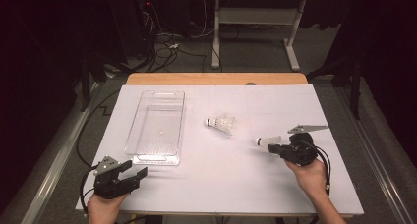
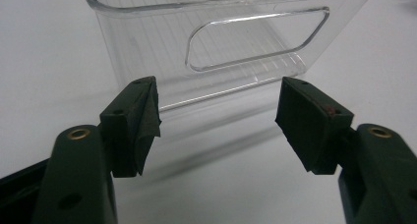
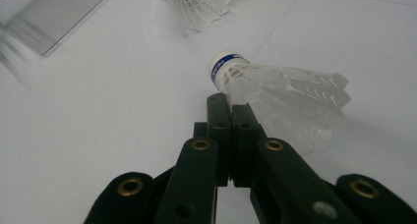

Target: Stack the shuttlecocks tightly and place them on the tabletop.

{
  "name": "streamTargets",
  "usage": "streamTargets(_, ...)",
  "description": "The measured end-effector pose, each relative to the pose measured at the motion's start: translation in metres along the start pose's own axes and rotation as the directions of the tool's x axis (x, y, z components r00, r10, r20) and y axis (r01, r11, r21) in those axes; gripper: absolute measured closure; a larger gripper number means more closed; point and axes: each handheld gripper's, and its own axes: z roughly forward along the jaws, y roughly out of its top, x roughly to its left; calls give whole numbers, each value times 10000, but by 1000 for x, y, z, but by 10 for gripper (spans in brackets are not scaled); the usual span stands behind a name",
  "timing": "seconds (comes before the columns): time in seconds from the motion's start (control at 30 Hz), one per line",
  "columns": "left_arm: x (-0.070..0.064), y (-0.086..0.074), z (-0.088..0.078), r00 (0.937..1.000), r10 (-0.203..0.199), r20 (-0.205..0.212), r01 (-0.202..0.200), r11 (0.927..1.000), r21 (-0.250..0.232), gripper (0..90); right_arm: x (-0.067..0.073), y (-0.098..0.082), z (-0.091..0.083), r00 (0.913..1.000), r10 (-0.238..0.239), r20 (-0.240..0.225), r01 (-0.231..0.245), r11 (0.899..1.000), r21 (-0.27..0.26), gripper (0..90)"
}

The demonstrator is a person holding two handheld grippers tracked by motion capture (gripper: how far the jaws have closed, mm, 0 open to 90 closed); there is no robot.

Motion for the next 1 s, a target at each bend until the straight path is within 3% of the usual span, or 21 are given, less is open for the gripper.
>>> streamTargets(1.0,0,0,0,10000,31,3,-31,10000,5,335,4,21,14,9997,-167,-168,166,9999,-38,900)
